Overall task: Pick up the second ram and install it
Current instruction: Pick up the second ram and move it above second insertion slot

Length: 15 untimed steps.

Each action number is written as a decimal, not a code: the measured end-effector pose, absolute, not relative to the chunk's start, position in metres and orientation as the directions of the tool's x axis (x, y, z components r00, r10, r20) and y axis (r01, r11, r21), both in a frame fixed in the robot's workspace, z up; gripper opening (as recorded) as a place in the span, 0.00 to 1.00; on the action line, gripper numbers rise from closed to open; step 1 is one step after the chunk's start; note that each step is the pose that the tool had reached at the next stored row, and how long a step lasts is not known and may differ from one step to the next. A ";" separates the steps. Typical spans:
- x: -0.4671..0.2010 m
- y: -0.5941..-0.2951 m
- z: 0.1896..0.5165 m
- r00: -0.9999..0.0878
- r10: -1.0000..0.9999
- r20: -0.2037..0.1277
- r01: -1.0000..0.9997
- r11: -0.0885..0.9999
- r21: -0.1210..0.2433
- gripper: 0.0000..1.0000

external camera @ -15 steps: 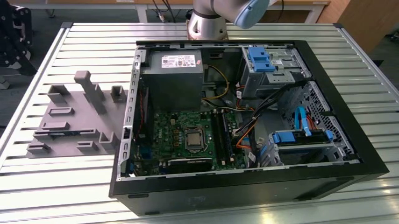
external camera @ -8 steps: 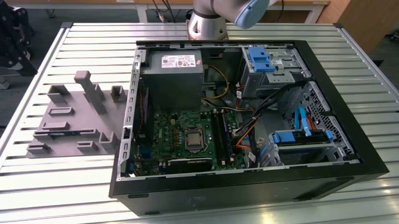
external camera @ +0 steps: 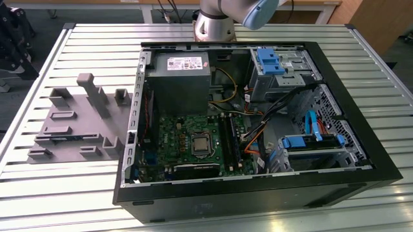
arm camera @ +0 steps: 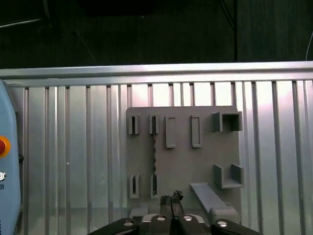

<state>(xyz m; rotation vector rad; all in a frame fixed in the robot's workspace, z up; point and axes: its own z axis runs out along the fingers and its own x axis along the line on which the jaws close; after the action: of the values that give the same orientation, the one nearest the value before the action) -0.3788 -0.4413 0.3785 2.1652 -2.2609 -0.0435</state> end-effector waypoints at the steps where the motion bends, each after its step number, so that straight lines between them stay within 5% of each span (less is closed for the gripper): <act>1: -0.379 -0.441 0.379 -0.043 -0.999 -0.011 -0.999 0.043 0.028 0.16; 9: -0.379 -0.441 0.375 -0.043 -0.999 -0.012 -0.999 0.043 0.027 0.47; 15: -0.379 -0.441 0.365 -0.043 -0.999 -0.011 -0.999 0.043 0.027 0.47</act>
<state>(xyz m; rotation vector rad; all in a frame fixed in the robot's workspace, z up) -0.3789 -0.4415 0.3646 2.1654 -2.2609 -0.0433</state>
